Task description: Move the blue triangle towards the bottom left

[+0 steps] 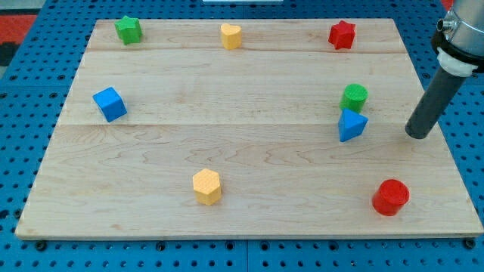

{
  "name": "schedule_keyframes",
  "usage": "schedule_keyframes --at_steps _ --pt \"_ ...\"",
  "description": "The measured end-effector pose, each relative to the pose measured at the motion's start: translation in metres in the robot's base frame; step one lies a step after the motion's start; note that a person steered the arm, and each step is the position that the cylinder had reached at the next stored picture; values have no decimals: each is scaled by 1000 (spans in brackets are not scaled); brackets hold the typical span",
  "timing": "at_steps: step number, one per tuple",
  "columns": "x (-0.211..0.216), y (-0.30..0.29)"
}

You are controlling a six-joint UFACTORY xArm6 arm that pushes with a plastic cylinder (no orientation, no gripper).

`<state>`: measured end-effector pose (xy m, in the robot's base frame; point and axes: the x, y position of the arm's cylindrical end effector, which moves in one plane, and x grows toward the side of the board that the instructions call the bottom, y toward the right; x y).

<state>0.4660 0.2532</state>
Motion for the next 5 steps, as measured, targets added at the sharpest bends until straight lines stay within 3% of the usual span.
schedule_keyframes --at_steps 2,3,5 --pt "-21 -116" --pt "-33 -210" --pt "-55 -292"
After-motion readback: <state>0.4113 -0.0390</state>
